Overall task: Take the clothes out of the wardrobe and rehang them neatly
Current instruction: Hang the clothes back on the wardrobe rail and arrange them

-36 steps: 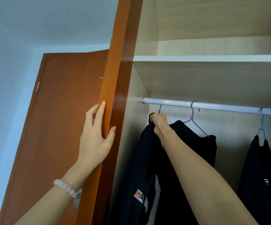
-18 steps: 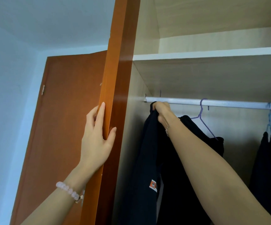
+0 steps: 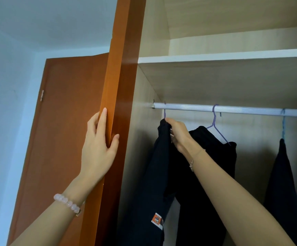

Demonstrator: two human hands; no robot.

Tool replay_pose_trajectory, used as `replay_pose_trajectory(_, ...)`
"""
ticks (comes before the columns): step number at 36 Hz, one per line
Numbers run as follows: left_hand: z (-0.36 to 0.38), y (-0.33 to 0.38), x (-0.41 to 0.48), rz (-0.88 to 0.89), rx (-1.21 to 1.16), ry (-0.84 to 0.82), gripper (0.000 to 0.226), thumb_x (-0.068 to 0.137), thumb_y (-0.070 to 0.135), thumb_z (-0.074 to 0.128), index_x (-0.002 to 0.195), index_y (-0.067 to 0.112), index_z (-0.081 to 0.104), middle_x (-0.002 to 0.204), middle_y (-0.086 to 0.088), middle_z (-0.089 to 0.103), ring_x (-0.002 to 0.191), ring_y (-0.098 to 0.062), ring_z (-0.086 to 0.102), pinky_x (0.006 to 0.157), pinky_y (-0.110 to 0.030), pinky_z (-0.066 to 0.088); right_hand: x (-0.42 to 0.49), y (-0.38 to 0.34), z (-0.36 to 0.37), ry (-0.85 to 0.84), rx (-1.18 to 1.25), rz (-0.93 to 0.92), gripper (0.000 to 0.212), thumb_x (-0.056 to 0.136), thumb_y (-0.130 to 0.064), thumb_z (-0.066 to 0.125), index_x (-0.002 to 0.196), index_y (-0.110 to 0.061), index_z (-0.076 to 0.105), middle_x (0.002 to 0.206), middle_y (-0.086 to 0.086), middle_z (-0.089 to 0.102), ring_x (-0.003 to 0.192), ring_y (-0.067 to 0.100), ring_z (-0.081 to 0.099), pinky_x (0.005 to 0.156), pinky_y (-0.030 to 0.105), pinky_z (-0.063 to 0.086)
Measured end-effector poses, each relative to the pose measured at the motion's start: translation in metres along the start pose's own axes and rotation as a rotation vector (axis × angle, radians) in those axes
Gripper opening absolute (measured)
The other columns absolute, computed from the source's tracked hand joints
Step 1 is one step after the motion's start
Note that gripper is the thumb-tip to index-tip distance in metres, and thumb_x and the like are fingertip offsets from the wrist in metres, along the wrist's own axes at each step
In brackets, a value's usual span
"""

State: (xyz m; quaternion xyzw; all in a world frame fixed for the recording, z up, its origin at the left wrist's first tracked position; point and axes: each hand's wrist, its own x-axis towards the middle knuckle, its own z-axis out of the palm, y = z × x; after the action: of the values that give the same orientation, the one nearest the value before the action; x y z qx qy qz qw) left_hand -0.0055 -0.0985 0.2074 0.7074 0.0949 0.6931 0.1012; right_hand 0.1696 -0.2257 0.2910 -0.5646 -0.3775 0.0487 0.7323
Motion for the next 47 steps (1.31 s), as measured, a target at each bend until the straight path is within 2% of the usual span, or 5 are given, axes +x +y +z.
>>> replay_pose_trajectory(13, 0.049, 0.082, 0.016, 0.221, 0.054, -0.088, 0.047, 0.087, 0.016, 0.058, 0.132, 0.01, 0.046, 0.139, -0.004, 0.044, 0.126, -0.02, 0.044, 0.1, -0.034, 0.044, -0.016, 0.005, -0.061, 0.051, -1.163, -0.323, 0.034, 0.092, -0.035, 0.041, 0.096, -0.017, 0.07, 0.11, 0.002, 0.068, 0.103, 0.025, 0.059, 0.085, 0.041, 0.05)
replay_pose_trajectory(22, 0.101, 0.073, 0.034, -0.183, 0.215, -0.413, 0.046, 0.094, 0.024, 0.05, 0.134, 0.007, 0.037, 0.139, -0.014, 0.035, 0.114, -0.042, 0.051, 0.089, -0.05, 0.045, -0.024, 0.006, -0.104, 0.217, -1.176, -0.244, 0.037, 0.082, -0.043, 0.051, 0.05, -0.027, 0.046, 0.071, -0.004, 0.055, 0.087, 0.021, 0.051, 0.065, 0.029, 0.038)
replay_pose_trajectory(26, 0.107, 0.067, 0.03, -0.176, 0.241, -0.266, 0.036, 0.097, 0.018, 0.043, 0.13, 0.004, 0.044, 0.125, -0.02, 0.049, 0.105, -0.045, 0.055, 0.08, -0.05, 0.046, -0.023, 0.014, -0.133, 0.26, -1.2, -0.18, 0.007, 0.077, -0.025, 0.059, 0.076, -0.019, 0.058, 0.104, 0.006, 0.057, 0.106, 0.029, 0.05, 0.081, 0.036, 0.048)
replay_pose_trajectory(34, 0.108, 0.051, 0.038, -0.24, 0.198, -0.065, 0.03, 0.098, 0.016, 0.042, 0.117, 0.002, 0.059, 0.103, -0.03, 0.064, 0.095, -0.047, 0.059, 0.08, -0.049, 0.048, -0.03, 0.014, -0.171, 0.237, -1.012, 0.032, 0.059, 0.086, -0.002, 0.046, 0.141, -0.009, 0.025, 0.137, 0.022, 0.038, 0.115, 0.041, 0.049, 0.091, 0.036, 0.041)
replay_pose_trajectory(47, 0.096, 0.067, 0.07, -0.19, 0.285, 0.034, 0.028, 0.092, 0.005, 0.044, 0.108, -0.001, 0.066, 0.099, -0.038, 0.062, 0.096, -0.055, 0.054, 0.086, -0.052, 0.044, -0.053, 0.004, -0.239, 0.365, -1.386, -0.063, 0.053, 0.087, 0.003, 0.041, 0.139, -0.003, 0.032, 0.112, 0.024, 0.059, 0.1, 0.041, 0.059, 0.07, 0.037, 0.044)
